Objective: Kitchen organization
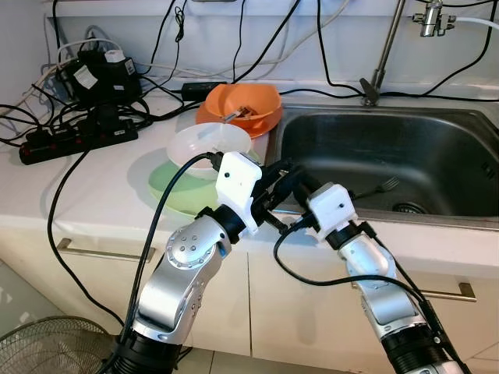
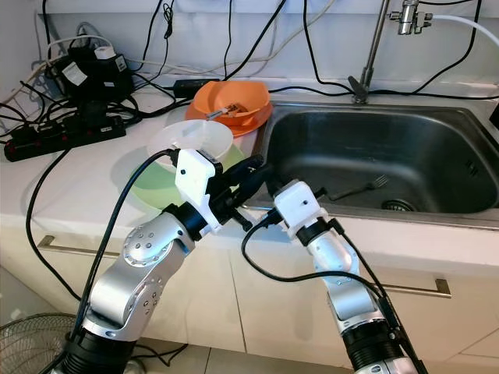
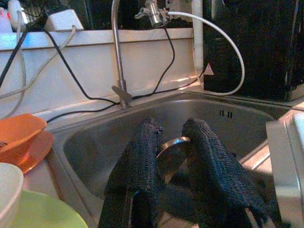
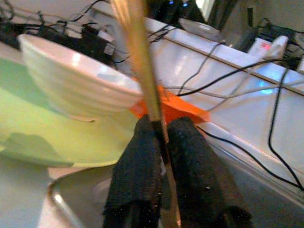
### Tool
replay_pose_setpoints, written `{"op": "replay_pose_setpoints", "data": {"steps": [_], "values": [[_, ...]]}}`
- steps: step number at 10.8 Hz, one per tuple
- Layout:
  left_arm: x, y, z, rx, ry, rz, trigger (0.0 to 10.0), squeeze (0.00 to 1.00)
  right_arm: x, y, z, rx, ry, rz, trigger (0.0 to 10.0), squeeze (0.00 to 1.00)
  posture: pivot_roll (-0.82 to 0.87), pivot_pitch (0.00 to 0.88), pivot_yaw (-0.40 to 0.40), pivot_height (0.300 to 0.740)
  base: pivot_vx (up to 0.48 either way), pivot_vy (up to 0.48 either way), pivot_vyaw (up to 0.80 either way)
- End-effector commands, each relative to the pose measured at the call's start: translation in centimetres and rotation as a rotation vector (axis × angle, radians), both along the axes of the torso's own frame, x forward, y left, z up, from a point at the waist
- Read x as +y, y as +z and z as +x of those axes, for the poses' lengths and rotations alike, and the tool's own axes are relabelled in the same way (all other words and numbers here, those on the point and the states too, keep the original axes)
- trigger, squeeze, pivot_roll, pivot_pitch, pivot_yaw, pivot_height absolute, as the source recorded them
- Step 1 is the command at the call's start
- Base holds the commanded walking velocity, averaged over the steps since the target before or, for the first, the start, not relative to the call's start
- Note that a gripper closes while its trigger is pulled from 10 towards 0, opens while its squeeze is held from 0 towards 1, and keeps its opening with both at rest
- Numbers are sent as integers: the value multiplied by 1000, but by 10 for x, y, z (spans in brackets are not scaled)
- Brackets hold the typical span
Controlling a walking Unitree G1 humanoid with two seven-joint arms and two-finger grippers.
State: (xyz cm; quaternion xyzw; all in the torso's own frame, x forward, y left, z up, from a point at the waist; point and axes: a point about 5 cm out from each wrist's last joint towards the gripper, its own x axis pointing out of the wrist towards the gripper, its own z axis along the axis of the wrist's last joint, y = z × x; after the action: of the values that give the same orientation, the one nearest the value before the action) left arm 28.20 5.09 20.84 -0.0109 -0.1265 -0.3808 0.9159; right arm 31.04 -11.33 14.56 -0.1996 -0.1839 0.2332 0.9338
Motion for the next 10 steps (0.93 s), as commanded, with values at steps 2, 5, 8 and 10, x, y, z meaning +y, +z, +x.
{"op": "replay_pose_setpoints", "data": {"steps": [2,5,8,10], "values": [[12,5,6,-6,58,-40,10000,0,-11,7,5,-26,-56,41,0,0,50,13,87,740,0,0,0],[9,5,6,11,31,-59,10000,1000,-16,8,5,-37,-82,44,0,0,30,10,98,740,0,0,0],[12,10,6,-13,55,-104,10000,0,-24,8,6,-47,-116,38,0,0,17,3,100,740,0,0,0],[18,5,6,6,79,-119,10000,0,-32,10,11,-59,-163,29,0,0,11,1,110,740,0,0,0]]}}
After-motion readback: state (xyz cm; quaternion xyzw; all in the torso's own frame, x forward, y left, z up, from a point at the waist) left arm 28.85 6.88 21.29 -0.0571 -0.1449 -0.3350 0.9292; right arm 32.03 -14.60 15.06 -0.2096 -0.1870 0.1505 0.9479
